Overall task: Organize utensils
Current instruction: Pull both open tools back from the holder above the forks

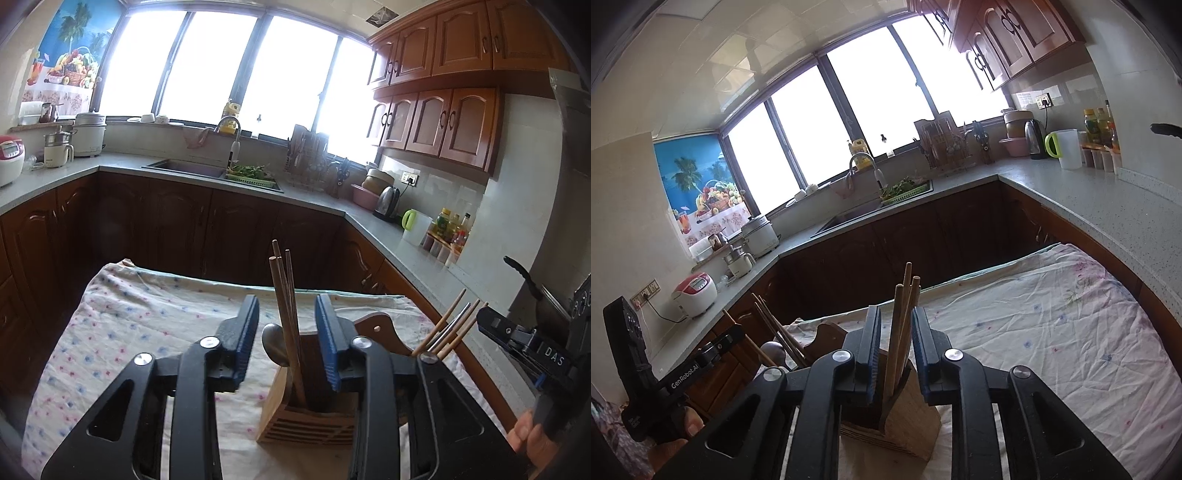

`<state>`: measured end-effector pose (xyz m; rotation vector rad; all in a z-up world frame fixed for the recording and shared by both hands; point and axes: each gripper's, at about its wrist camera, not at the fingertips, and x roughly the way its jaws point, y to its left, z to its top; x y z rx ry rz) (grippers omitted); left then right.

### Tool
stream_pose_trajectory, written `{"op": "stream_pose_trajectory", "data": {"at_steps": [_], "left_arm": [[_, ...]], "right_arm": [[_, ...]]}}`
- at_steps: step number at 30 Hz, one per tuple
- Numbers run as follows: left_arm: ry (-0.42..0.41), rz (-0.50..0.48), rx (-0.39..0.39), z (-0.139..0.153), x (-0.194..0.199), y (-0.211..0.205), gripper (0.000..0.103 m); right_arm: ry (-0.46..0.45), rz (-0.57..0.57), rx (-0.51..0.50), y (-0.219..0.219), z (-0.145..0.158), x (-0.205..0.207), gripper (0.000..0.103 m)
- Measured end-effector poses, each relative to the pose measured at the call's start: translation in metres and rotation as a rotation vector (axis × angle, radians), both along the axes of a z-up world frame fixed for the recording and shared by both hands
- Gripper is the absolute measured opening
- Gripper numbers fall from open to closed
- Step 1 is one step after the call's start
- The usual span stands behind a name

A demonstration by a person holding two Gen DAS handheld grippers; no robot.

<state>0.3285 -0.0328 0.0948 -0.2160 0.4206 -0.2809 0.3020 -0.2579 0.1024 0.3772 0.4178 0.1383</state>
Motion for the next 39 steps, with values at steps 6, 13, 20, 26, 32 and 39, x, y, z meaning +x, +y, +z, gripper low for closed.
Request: {"op": "stream_pose_trajectory", "data": {"at_steps": [6, 13, 20, 26, 32, 39], "left_arm": [[-0.008, 0.037, -0.008, 0.004, -0.021, 0.010, 0.079], [0.013, 0.061, 0.017, -0.002, -0.048, 0.019, 0.089], [0.004, 0.070, 0.041, -0.005, -0.088, 0.025, 0.094], [-0.020, 0.078, 0.069, 0.001, -0.124, 0.029, 0.097], [-0.037, 0.097, 0.092, 0.001, -0.161, 0.034, 0.099], [-0.083, 0.082, 0.108, 0.016, -0.197, 0.035, 0.099]], "right_arm": [[-0.034, -0.018, 0.011, -0.004, 0.005, -0.018, 0.079], [-0.032, -0.007, 0.002, -0.002, -0.003, -0.037, 0.095], [-0.035, 0.009, -0.020, 0.007, -0.005, -0.068, 0.095], [-0.063, 0.032, -0.042, 0.017, -0.001, -0.102, 0.097], [-0.100, 0.062, -0.086, 0.028, 0.006, -0.134, 0.098], [-0.168, 0.089, -0.139, 0.037, 0.032, -0.167, 0.103]]}}
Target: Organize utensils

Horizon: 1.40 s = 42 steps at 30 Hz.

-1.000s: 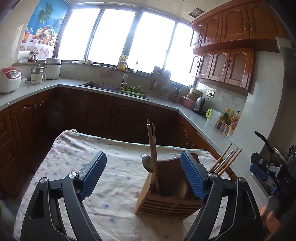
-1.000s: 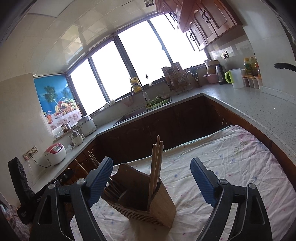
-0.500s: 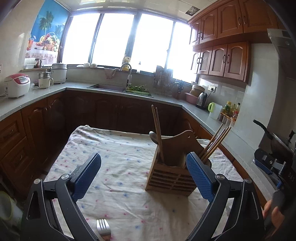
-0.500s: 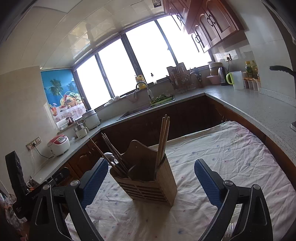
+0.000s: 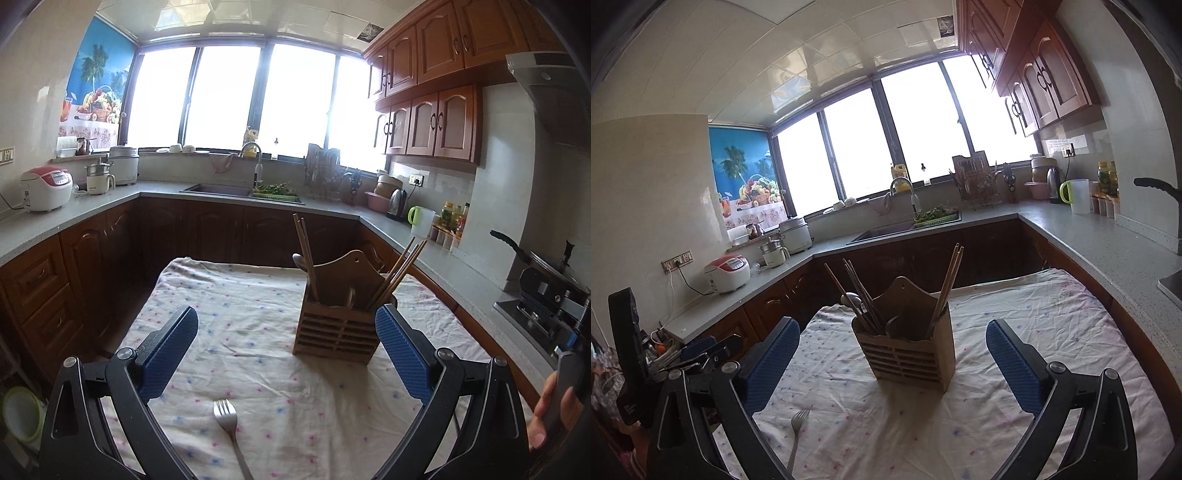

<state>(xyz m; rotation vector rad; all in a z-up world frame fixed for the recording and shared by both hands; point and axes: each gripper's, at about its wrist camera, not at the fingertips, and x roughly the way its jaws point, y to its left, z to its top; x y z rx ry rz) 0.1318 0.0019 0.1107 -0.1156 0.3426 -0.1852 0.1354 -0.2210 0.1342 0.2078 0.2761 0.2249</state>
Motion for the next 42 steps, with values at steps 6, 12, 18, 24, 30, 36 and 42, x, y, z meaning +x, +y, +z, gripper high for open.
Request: {"op": "stream_pose_trajectory", "data": {"at_steps": [6, 12, 18, 24, 30, 36, 42], "left_arm": [[-0.061, -0.017, 0.039, 0.014, -0.035, -0.007, 0.103], [-0.035, 0.031, 0.055, -0.030, -0.063, -0.010, 0.103], [-0.013, 0.067, 0.082, -0.072, -0.081, -0.012, 0.103], [0.019, 0.107, 0.114, -0.094, -0.090, -0.009, 0.103], [0.021, 0.124, 0.149, -0.104, -0.097, -0.013, 0.103], [0.017, 0.140, 0.168, -0.110, -0.104, -0.016, 0.103], [0.021, 0.149, 0.171, -0.111, -0.105, -0.016, 0.103]], "right_arm": [[-0.081, 0.017, -0.053, 0.010, 0.014, -0.035, 0.103], [-0.068, -0.029, -0.104, 0.020, -0.040, -0.060, 0.103], [-0.002, -0.052, -0.124, 0.021, -0.089, -0.070, 0.103], [0.039, -0.067, -0.148, 0.017, -0.114, -0.084, 0.103], [0.056, -0.093, -0.148, 0.008, -0.124, -0.095, 0.103], [0.042, -0.109, -0.143, 0.001, -0.128, -0.104, 0.103], [0.040, -0.111, -0.141, -0.001, -0.130, -0.107, 0.103]]}}
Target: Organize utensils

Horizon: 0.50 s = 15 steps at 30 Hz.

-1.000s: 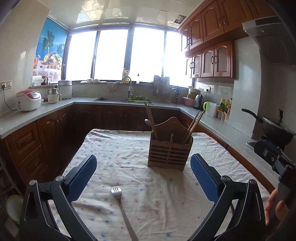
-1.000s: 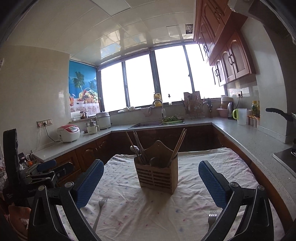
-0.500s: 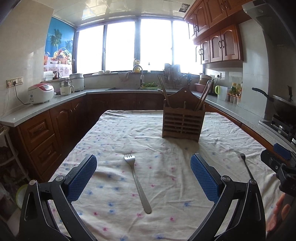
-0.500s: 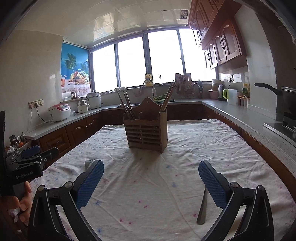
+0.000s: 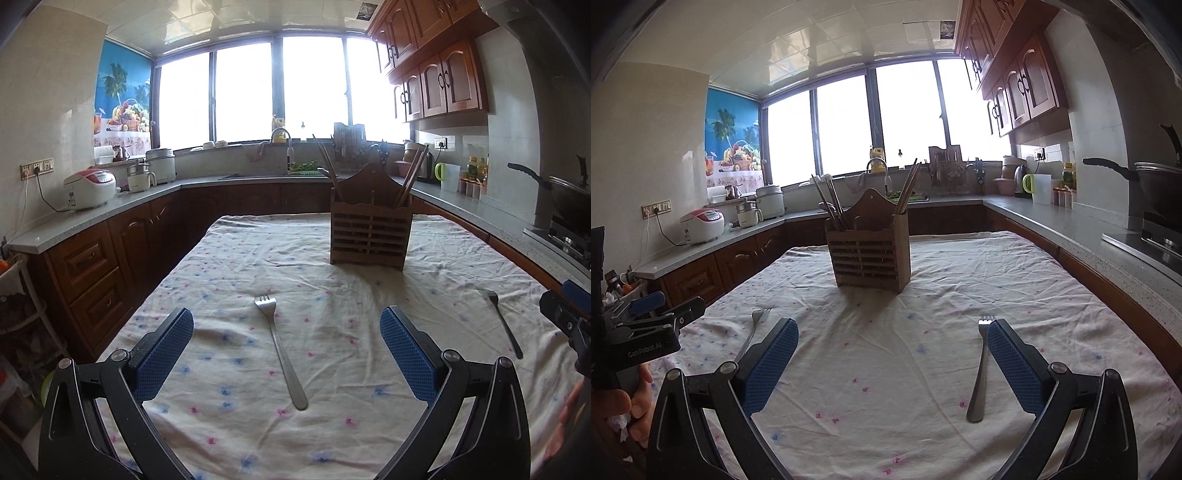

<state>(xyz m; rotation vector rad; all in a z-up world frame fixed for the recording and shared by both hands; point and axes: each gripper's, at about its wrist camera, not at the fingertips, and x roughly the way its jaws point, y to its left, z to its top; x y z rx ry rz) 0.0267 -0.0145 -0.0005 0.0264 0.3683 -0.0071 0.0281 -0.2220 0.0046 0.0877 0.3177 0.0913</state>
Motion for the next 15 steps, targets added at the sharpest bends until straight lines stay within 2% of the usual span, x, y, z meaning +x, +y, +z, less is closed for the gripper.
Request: {"op": "stream_pose_trajectory", "data": {"at_steps": [15], "left_arm": [[0.011, 0.023, -0.001, -0.0016, 0.0007, 0.0024, 0.103]], "right_arm": [[-0.006, -0.005, -0.009, -0.0012, -0.0006, -0.0027, 0.103]]}}
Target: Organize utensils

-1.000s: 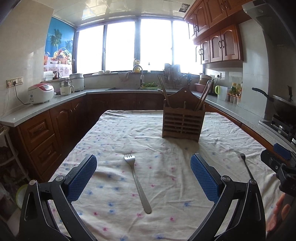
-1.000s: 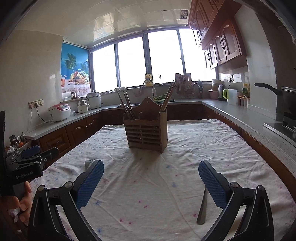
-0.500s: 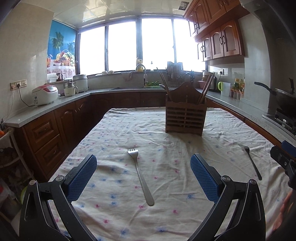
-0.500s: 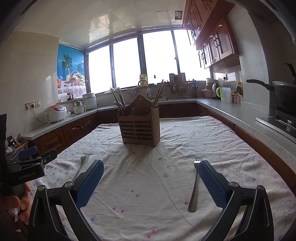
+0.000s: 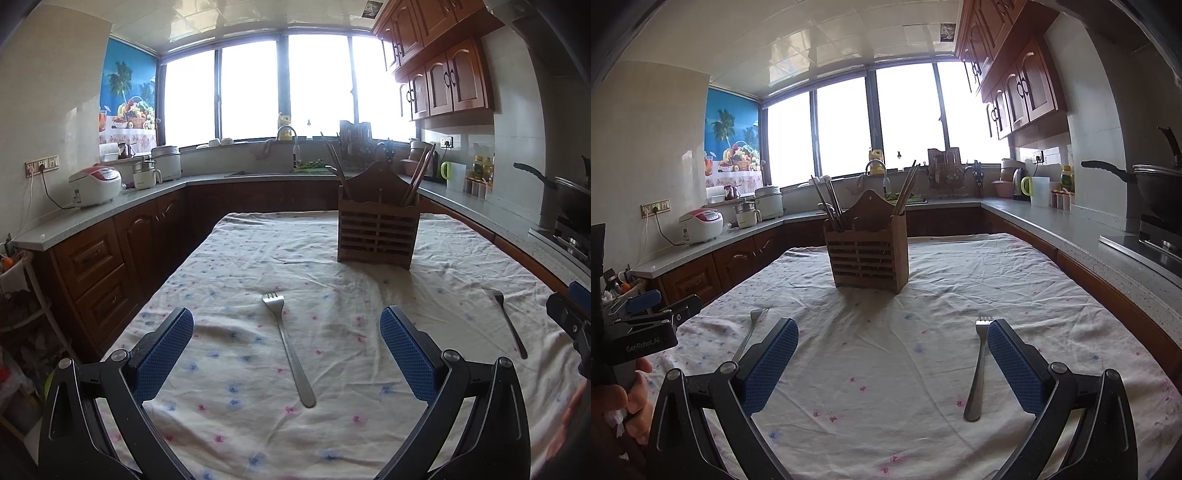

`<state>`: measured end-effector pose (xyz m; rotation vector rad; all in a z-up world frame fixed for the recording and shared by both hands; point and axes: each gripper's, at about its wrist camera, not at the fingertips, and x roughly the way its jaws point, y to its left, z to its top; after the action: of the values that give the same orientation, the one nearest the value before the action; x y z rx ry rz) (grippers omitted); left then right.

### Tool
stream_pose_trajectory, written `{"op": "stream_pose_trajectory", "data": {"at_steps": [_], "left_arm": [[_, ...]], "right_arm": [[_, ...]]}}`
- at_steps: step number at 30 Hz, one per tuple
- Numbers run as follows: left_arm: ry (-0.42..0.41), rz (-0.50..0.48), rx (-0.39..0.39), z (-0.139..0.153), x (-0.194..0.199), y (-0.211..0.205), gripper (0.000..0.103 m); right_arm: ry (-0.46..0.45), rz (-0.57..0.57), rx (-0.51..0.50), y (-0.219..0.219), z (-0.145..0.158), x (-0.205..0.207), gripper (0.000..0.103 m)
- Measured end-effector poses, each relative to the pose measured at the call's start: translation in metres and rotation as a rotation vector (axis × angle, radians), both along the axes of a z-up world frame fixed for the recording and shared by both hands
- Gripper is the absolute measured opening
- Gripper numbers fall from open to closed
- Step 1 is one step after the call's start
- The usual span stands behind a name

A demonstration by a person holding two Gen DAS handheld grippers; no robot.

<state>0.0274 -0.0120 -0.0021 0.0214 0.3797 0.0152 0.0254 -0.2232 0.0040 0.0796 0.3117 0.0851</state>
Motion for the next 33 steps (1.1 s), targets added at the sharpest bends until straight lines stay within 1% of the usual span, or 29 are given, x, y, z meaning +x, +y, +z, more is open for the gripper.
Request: {"op": "stream_pose_trajectory", "data": {"at_steps": [33], "left_arm": [[-0.018, -0.015, 0.017, 0.0033, -0.0027, -0.0042, 0.103]], "right_arm": [[-0.011, 0.017, -0.001, 0.0011, 0.0027, -0.0004, 0.103]]}}
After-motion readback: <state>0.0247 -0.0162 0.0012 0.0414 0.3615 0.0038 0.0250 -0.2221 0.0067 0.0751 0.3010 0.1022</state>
